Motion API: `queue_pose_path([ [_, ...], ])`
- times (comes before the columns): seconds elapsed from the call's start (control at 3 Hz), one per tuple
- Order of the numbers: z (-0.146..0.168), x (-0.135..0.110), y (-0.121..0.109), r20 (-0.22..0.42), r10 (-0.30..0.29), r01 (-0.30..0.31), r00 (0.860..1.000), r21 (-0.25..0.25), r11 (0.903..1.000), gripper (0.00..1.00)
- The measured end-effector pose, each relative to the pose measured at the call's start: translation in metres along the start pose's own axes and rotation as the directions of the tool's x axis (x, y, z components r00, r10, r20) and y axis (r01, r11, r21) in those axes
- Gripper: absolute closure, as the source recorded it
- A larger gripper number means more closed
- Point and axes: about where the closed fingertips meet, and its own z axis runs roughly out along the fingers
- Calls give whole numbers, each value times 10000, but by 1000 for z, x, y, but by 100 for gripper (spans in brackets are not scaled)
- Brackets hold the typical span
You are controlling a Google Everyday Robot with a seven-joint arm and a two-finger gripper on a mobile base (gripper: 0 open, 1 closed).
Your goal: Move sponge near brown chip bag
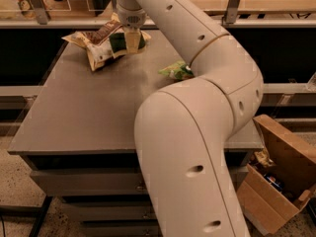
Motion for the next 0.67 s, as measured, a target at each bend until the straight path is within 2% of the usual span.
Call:
queue_pose_path([
  [0.67,7,-3,-5,72,7,-8,10000,94,10000,13],
])
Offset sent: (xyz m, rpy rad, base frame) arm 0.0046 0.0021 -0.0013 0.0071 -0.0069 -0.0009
